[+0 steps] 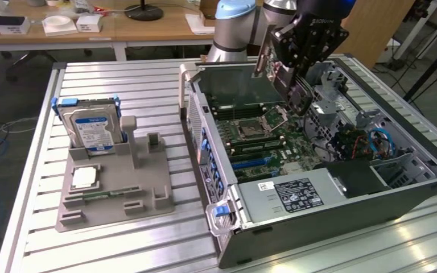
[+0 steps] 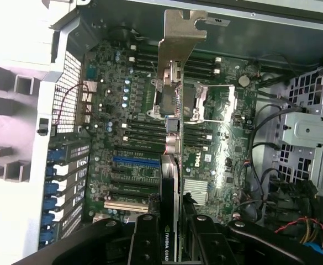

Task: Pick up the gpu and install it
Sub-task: 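Insert the gpu into the slot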

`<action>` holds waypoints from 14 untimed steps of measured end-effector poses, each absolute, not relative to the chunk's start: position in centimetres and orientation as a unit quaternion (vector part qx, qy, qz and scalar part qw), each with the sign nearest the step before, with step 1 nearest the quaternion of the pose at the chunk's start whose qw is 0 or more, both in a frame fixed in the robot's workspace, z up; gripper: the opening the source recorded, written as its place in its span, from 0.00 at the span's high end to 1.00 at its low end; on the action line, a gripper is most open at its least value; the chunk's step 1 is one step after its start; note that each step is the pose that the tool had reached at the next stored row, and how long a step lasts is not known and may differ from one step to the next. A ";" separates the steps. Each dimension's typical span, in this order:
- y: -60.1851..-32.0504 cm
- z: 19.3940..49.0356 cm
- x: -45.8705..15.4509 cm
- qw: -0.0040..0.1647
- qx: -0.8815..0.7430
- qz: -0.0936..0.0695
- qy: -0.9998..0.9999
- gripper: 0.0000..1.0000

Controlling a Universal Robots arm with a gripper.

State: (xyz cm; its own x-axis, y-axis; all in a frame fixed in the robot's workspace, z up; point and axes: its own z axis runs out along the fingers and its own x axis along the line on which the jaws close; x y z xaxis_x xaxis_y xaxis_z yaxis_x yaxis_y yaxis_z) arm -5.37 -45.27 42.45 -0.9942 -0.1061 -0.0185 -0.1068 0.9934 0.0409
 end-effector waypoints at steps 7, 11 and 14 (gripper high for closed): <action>-45.3 42.4 -5.4 0.008 -0.070 0.021 0.997 0.74; -45.3 42.4 -5.4 0.008 -0.078 0.021 0.997 0.74; -45.3 42.4 -5.4 0.007 -0.085 0.021 0.996 0.74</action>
State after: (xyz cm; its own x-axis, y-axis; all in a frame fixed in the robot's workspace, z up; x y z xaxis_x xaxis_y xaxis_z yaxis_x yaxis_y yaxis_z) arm -5.37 -45.27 42.45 -0.9853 -0.1696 -0.0185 -0.1702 0.9846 0.0409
